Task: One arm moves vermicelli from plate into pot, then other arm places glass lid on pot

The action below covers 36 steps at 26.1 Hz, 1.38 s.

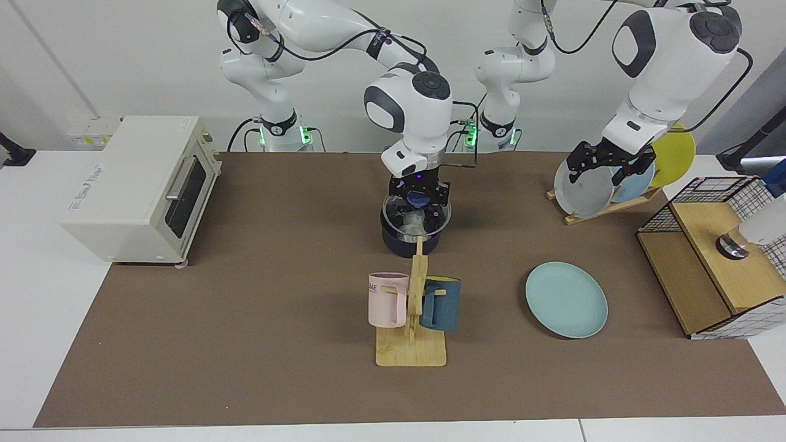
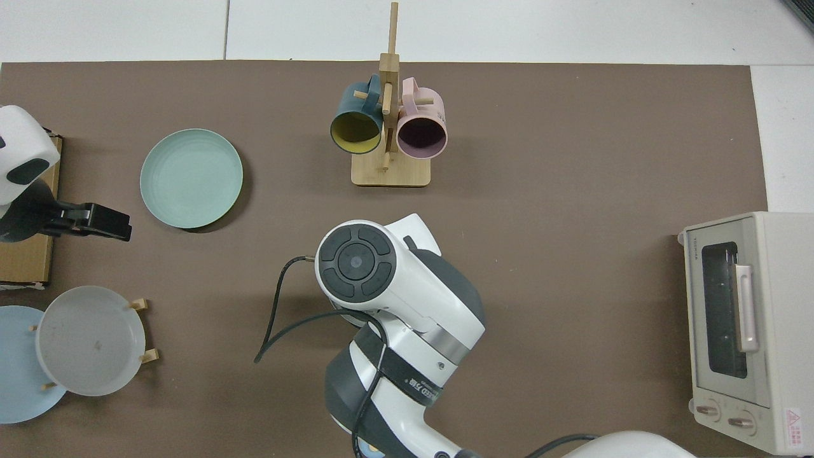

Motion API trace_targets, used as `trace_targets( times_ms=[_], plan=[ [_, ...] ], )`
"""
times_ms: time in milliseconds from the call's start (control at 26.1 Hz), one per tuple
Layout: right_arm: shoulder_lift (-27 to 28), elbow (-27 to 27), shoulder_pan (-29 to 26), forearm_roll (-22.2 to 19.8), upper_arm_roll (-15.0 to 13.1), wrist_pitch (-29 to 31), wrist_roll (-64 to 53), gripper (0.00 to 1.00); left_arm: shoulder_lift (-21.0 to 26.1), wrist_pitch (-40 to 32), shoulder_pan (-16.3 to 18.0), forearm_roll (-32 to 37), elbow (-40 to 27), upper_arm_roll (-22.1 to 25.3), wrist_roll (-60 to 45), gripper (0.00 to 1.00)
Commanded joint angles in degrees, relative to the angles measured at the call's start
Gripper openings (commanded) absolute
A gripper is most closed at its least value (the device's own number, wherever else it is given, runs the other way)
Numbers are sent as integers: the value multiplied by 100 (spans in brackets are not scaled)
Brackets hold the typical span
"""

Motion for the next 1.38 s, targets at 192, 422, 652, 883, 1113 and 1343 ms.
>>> trace_targets(
  times_ms=[192,422,652,883,1113,1343],
  plan=[
    [55,-349,-142,-49,98,581,190,0,-55,60,-19,113,-35,11,-89,100],
    [55,-481,-256,-23,98,600,164,0,-55,60,-10,122,-35,20,-89,100],
    [11,-596,-291,136,107,591,120,0,-55,60,-19,122,-35,11,-89,100],
    [-15,-666,-291,162,116,582,181,0,-55,60,-10,122,-35,11,-89,100],
    [-24,-666,-265,461,107,591,190,0,-55,60,-19,122,-35,11,-89,100],
    [-33,-675,-283,461,107,591,181,0,-64,60,-19,122,-35,11,-89,100]
  ],
)
